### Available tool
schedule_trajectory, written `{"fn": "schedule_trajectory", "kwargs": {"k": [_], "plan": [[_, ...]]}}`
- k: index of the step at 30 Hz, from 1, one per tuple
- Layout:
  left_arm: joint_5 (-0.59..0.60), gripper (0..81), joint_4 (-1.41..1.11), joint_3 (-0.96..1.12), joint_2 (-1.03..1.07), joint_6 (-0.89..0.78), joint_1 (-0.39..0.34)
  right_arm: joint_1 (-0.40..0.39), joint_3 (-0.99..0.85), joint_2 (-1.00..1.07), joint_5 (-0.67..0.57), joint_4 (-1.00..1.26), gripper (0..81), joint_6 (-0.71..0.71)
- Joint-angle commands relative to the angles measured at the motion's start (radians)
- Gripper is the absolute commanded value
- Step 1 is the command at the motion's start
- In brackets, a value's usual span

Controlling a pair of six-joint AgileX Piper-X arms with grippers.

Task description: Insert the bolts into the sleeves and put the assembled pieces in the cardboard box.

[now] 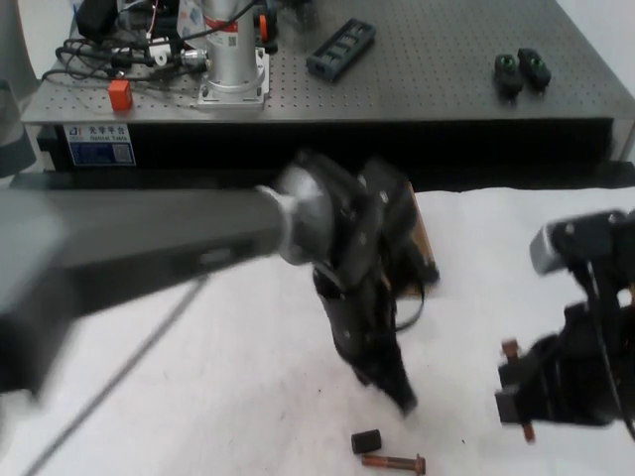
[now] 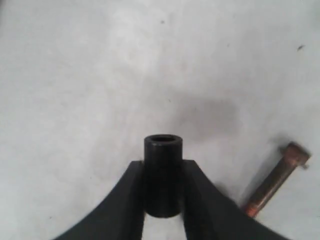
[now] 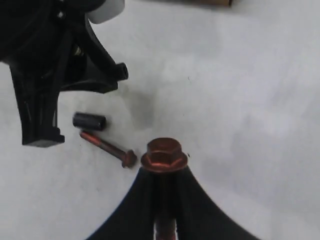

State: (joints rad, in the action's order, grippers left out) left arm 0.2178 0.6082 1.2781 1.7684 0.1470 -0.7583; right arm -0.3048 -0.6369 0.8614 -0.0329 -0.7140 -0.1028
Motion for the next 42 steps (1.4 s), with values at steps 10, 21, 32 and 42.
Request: {"fn": "schedule_trajectory", "kwargs": {"k": [10, 21, 32, 42], "plan": [[0.379, 0.7, -0.850, -0.602, -0.444, -0.407, 0.022, -0.001, 0.206, -0.067, -0.295, 0.926, 2.8, -0.444], [0.475, 0.7, -1.055, -0.674, -0.483, -0.514, 0.022, -0.001, 0.208, -0.004, -0.426, 1.036, 2.8, -0.488], [0.502, 0.7, -1.058, -0.674, -0.483, -0.522, 0.022, -0.001, 0.208, -0.004, -0.496, 0.993, 2.8, -0.482], [0.501, 0.7, -1.058, -0.674, -0.483, -0.522, 0.022, -0.001, 0.208, -0.004, -0.572, 0.949, 2.8, -0.423]]}}
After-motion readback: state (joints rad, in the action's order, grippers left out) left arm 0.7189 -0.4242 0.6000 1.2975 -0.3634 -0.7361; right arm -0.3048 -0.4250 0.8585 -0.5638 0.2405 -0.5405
